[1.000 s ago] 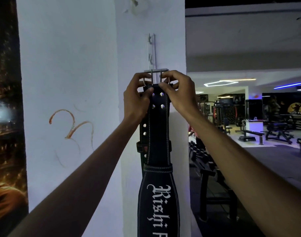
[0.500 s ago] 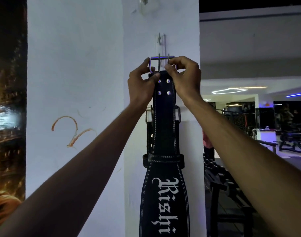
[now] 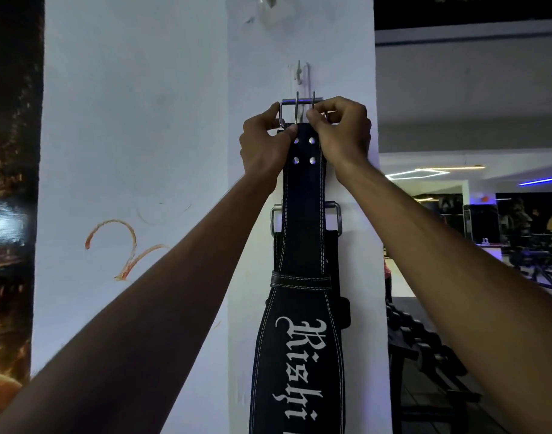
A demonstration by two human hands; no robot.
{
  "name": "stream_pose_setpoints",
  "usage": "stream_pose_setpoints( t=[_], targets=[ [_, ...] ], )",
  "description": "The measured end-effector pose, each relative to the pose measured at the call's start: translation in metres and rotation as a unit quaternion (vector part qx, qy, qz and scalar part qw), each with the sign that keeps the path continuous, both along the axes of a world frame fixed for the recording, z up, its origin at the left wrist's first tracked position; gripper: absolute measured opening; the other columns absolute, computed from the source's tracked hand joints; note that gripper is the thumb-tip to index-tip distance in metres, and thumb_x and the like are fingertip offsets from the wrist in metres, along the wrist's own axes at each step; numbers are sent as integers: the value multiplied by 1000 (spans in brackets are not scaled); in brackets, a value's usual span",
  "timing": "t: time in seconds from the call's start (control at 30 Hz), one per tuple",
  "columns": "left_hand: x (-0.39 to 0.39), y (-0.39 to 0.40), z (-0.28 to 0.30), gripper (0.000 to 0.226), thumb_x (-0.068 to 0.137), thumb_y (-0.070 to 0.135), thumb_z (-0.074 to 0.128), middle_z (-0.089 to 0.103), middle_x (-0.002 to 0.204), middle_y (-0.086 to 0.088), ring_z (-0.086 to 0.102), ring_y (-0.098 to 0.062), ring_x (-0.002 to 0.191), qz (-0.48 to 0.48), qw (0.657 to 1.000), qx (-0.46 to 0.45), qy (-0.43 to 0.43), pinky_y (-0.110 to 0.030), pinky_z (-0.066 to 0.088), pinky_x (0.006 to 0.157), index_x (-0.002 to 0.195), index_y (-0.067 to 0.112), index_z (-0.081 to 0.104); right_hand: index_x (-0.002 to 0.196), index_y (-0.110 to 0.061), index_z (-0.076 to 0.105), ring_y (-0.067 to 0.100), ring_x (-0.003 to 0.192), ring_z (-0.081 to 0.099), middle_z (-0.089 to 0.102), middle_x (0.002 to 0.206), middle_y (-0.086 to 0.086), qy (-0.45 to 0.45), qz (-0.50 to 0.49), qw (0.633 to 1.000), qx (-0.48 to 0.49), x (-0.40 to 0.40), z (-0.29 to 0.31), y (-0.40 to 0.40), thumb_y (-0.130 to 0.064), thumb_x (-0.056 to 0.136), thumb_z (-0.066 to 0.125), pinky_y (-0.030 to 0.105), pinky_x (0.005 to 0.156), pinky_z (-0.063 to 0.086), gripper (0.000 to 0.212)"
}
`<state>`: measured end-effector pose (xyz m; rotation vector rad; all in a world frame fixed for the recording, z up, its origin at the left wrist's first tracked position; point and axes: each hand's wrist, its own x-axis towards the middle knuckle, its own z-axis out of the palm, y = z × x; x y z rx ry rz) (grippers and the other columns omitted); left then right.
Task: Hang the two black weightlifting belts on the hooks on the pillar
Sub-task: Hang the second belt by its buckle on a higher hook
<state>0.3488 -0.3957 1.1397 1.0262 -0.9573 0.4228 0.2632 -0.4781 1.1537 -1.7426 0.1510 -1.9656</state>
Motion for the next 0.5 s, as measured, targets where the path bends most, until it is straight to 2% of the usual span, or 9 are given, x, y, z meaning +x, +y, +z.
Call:
stream_pose_setpoints(
  t=[0.13, 0.2, 0.3, 0.37, 0.43, 0.5],
  targets=[
    [3, -3, 5, 74, 67, 32, 73, 73, 108, 2, 73, -31, 109, -12, 1000, 5, 13, -56, 56, 99, 139, 22, 62, 80, -27, 72, 7, 69, 64, 64, 67, -13, 8, 9, 1000, 15, 0, 6, 1, -33, 82, 73, 25, 71, 50, 7],
    [4, -3, 7, 77, 66, 35, 72, 74, 99, 1, 74, -31, 107, -12, 1000, 17, 16, -56, 57, 98, 140, 20, 61, 80, -26, 72, 6, 67, 63, 63, 66, -14, 16, 15, 1000, 23, -1, 9, 2, -34, 82, 73, 23, 68, 46, 8],
    [9, -3, 7, 77, 67, 36, 72, 74, 90, 1, 75, -31, 103, -13, 999, 37, 18, -55, 59, 95, 141, 20, 60, 80, -26, 73, 11, 75, 67, 66, 70, -12, 26, 29, 998, 41, -1, 10, 2, -38, 80, 74, 26, 72, 52, 12],
    [11, -2, 3, 76, 66, 37, 74, 79, 96, 0, 76, -28, 102, -16, 999, 47, 23, -53, 60, 94, 140, 21, 61, 78, -25, 75, 14, 77, 70, 70, 73, -9, 34, 46, 997, 58, -1, 7, 2, -39, 76, 76, 31, 76, 58, 14],
    [11, 0, -2, 71, 71, 34, 76, 80, 96, 0, 76, -22, 90, -37, 998, 55, 21, -43, 63, 88, 139, 21, 62, 76, -25, 76, 17, 76, 72, 73, 75, -6, 32, 68, 995, 71, -1, 3, 0, -38, 71, 77, 40, 78, 61, 14],
    [11, 2, -4, 64, 81, 25, 76, 78, 92, -2, 72, -15, 77, -67, 996, 56, 22, -30, 61, 73, 142, 19, 59, 75, -27, 75, 17, 78, 72, 74, 76, -6, 28, 74, 995, 66, -2, -1, 0, -37, 70, 76, 43, 80, 61, 12]
  ],
)
